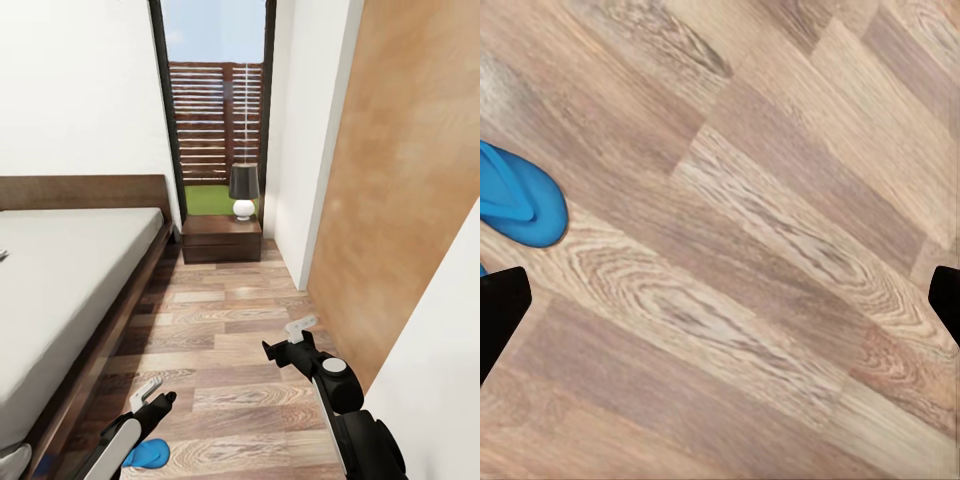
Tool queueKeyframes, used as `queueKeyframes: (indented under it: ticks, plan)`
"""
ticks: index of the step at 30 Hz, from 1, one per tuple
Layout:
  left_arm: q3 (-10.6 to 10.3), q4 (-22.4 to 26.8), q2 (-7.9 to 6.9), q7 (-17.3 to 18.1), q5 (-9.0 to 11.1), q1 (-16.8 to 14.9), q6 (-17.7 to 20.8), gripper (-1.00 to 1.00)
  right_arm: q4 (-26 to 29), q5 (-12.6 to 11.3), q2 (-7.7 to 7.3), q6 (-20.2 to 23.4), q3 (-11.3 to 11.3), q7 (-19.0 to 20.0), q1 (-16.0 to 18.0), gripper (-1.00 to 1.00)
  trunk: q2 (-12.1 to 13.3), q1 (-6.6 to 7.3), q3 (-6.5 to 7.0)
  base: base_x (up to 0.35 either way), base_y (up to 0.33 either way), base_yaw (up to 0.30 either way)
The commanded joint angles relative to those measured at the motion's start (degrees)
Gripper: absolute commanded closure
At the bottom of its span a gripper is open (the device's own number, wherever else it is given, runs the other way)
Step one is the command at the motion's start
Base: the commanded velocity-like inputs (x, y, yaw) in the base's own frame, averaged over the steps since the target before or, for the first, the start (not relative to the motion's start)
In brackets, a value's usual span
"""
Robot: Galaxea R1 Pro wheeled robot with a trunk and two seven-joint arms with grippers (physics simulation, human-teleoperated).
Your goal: In the bedroom, move the book from the bed onto either nightstand, and place the two sandals side by side next to the bed.
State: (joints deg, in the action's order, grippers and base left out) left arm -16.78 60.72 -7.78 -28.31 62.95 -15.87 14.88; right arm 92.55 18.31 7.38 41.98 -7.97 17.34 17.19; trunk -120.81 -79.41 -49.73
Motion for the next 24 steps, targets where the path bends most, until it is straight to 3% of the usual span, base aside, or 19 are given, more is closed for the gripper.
queueKeyframes:
  ticks: [1,10,18,24]
  plan:
    - [-0.16,0.1,-0.06,-0.42,0.35,-0.04,0.03,-1.0,0.07,0.61,0.02,0.23,0.02,0.46,0.04,-1.0,0.39,0.23,0.13,0.0,0.0,0.0]
    - [-0.19,0.1,-0.41,-0.59,0.48,-0.05,1.82,-1.0,-0.32,0.83,0.23,0.97,0.31,0.23,0.48,-1.0,4.0,2.21,1.74,0.0,0.0,0.0]
    - [-0.16,0.1,-0.6,-0.4,0.41,-0.06,4.43,-1.0,-0.64,0.72,0.26,4.81,0.44,0.06,1.12,-1.0,7.21,3.97,3.18,0.0,0.0,0.0]
    - [-0.17,0.06,-0.26,-0.65,0.17,-0.11,5.25,-1.0,-0.76,0.64,0.18,6.94,0.37,0.03,1.31,-1.0,7.21,3.97,3.18,0.0,0.0,0.0]
